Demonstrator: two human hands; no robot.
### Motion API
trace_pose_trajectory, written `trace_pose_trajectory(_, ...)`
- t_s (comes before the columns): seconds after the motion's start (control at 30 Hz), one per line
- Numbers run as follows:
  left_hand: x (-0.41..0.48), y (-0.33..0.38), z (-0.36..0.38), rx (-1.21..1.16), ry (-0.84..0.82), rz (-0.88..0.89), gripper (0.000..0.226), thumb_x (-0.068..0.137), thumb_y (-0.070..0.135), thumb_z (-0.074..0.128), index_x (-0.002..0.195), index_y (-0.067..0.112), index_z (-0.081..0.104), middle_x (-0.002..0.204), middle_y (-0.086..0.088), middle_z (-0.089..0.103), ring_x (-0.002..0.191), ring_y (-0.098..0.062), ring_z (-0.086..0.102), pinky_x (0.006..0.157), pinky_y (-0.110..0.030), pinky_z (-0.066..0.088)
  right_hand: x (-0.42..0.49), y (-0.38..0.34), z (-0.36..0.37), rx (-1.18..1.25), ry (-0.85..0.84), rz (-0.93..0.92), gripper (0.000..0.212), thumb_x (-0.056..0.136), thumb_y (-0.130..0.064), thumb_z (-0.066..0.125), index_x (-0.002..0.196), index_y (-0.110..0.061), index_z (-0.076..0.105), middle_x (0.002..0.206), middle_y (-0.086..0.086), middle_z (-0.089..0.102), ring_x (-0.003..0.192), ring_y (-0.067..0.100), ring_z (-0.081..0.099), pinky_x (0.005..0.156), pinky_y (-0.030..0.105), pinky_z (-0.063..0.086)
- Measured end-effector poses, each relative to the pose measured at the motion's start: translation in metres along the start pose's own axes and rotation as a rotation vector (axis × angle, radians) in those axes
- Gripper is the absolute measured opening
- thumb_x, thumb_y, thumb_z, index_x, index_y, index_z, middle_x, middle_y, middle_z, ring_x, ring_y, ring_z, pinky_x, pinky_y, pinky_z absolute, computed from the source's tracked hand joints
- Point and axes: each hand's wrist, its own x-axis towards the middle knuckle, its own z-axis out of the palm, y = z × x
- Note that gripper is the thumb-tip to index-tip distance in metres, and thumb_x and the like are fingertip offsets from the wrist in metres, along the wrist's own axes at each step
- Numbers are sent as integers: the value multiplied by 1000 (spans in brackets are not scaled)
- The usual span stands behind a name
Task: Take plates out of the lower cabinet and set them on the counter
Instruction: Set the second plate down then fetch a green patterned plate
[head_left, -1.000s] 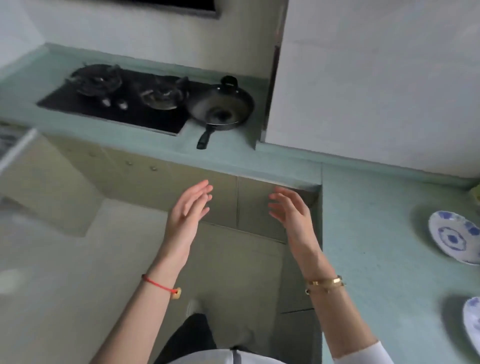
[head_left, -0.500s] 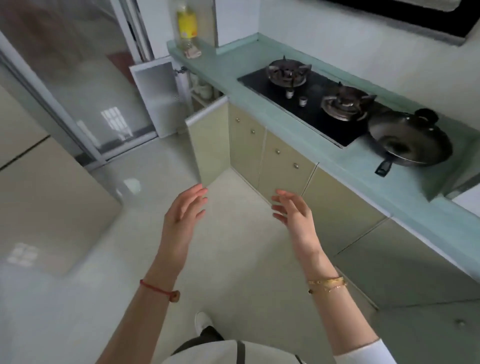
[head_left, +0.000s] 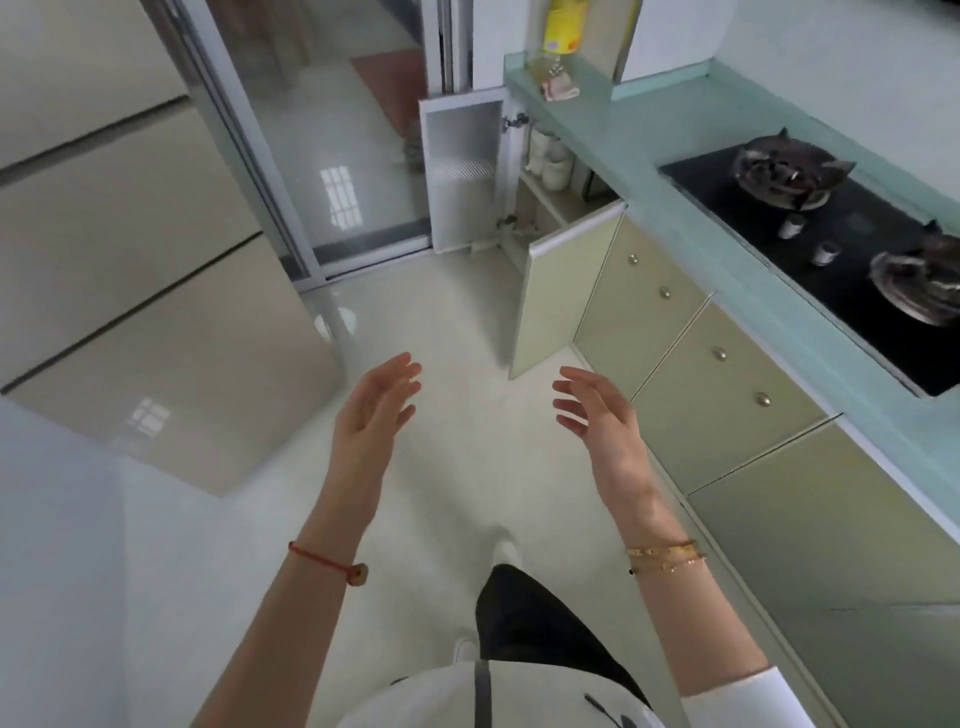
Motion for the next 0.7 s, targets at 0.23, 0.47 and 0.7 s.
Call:
trace_pose_trajectory(0.23, 122, 8, -32, -12, 73, 16, 32, 100, 20, 52, 131, 20, 61, 131, -1, 66, 122, -17, 62, 107, -39, 46, 114, -24, 89, 4, -98, 8, 22, 98, -14, 51, 112, -14, 67, 107, 6, 67, 95, 19, 62, 87, 32, 50)
trace_pose_trajectory(0.47, 286, 55, -38, -16, 131, 39, 33, 101, 14, 49, 133, 14, 59, 131, -5, 65, 122, -21, 61, 102, -31, 47, 259, -82, 174, 12, -141, -25, 19, 98, -14, 51, 101, -19, 69, 102, 3, 69, 93, 17, 63, 83, 29, 51)
trace_pose_trajectory(0.7, 430, 89, -44, -6, 121, 56, 34, 101, 14, 49, 133, 14, 58, 131, -5, 65, 122, -20, 61, 106, -37, 47, 380, -119, 239, -12, -128, -31, 20, 99, -16, 51, 102, -21, 70, 103, 4, 70, 94, 16, 65, 83, 28, 52)
